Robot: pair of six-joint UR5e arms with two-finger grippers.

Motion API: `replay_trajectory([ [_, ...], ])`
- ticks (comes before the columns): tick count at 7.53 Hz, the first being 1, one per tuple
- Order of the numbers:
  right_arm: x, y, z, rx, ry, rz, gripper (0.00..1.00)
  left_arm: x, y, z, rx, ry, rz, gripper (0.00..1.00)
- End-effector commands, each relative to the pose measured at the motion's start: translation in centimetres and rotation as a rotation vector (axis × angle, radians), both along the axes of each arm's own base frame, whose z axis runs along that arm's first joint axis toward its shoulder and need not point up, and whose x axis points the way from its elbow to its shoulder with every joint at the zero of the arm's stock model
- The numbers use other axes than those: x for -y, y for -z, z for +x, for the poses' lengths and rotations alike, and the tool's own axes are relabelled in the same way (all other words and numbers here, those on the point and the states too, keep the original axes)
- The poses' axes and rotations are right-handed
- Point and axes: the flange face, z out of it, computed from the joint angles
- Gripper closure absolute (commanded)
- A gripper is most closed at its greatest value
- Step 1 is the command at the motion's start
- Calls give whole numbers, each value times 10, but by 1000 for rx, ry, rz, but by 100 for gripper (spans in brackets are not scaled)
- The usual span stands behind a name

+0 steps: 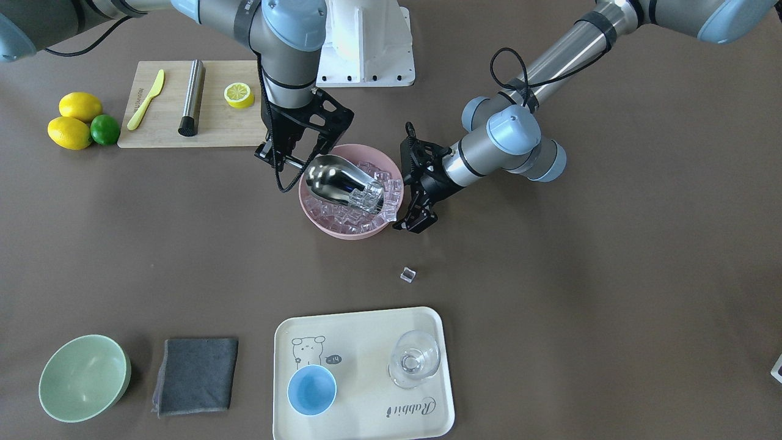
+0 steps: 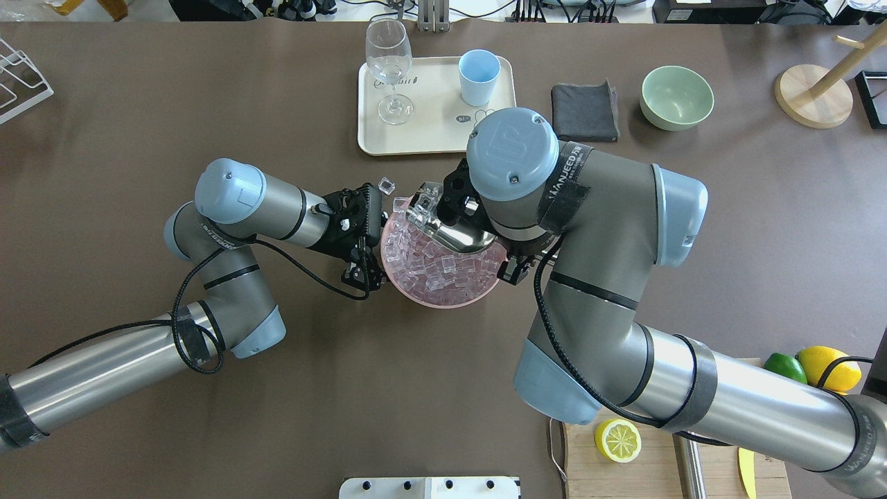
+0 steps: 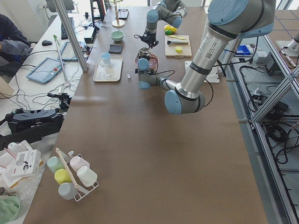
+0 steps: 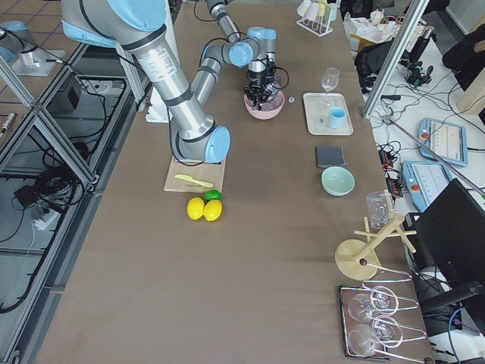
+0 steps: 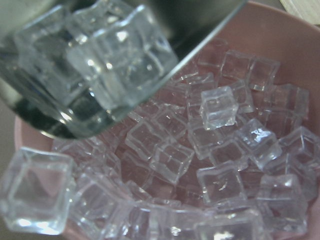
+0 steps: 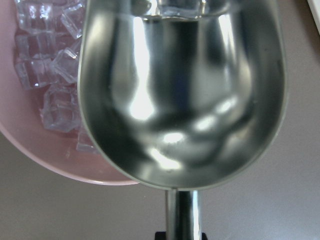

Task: Put ice in cup with scoop
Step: 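Drag the scoop through the ice cubes to fill it, right gripper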

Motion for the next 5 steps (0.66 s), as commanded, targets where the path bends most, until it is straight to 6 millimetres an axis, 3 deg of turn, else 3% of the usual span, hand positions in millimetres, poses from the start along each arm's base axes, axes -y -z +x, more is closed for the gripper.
replay_trajectory([
  [1,1,1,11,53,-51,4,100,0,-1,0,1,0,0,2],
  [3,7,-17,37,127,-123,16,100,9,-2,-9,4,9,18,2],
  [5,9,-25,74,243,-245,11,100,34,-7,-40,10,-15,14,2],
])
